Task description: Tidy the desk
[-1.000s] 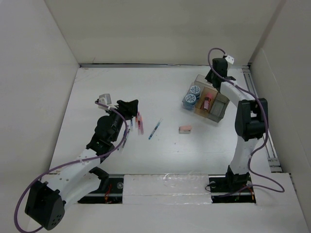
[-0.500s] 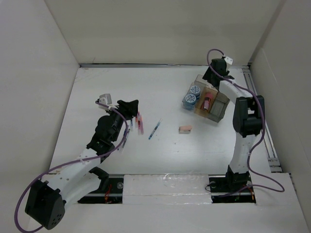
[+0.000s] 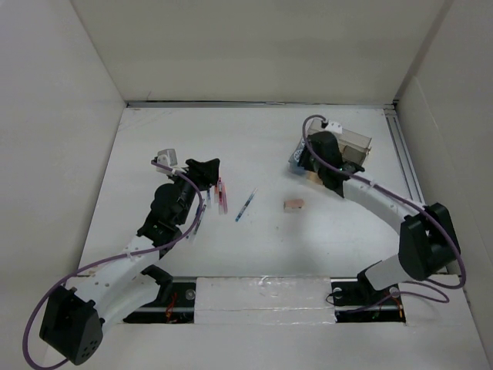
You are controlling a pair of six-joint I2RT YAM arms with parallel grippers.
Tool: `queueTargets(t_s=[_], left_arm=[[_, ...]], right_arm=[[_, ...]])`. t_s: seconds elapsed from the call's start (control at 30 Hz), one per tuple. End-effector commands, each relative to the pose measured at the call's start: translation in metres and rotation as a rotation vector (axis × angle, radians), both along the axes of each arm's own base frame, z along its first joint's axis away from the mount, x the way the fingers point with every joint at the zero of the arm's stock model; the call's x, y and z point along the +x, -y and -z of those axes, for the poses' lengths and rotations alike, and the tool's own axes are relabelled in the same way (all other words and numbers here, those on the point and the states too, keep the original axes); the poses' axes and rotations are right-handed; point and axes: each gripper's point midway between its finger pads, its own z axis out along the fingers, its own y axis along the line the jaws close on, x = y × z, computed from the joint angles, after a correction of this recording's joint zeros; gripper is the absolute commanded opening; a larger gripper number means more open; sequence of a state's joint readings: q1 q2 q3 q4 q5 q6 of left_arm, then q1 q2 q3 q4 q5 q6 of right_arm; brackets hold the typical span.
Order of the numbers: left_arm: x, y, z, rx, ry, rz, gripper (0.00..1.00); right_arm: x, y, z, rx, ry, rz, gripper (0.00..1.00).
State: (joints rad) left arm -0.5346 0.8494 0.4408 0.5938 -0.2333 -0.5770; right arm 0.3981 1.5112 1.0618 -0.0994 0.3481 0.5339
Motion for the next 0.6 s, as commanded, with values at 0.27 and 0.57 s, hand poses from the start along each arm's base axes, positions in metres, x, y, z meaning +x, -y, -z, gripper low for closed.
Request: queueTargets(t_s=[0.27,0.57], left_arm=[[-0.002,0.002,-0.020,-0.025,0.058,0.019,0.54],[-0.005,-0.002,-0.023,-0.030,0.069,0.005,0.54]], right_arm=[[-0.121,-0.039,0.078,-0.074,-0.270,-0.185,0.95],[-0.121,-0.059,0.105,-0.210,-0.381,-0.302,0.98]])
